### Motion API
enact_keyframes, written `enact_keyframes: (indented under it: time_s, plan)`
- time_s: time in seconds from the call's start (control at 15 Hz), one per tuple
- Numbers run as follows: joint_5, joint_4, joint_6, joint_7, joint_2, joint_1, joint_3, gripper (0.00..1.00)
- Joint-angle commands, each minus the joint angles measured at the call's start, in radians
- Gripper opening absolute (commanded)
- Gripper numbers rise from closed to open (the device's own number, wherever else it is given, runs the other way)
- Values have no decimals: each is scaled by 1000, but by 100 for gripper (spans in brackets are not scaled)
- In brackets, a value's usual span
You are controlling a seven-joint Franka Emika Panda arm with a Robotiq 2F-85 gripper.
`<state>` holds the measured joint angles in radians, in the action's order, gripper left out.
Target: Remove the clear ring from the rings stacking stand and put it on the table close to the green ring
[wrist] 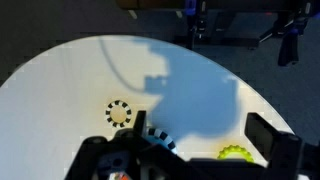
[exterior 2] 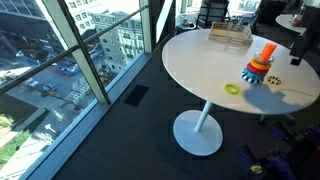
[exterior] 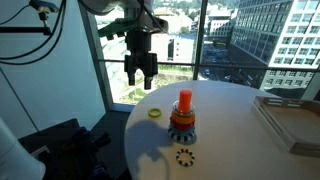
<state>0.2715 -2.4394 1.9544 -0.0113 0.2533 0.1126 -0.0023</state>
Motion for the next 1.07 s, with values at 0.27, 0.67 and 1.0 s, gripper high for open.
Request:
enact_keyframes:
  time_s: [0.27, 0.67, 1.0]
  plan:
    - [3, 3, -4, 3, 0, -17, -16, 100]
    - [-13, 48, 12, 12, -23, -22, -22, 100]
    - [-44, 107, 67, 27, -55, -20, -32, 100]
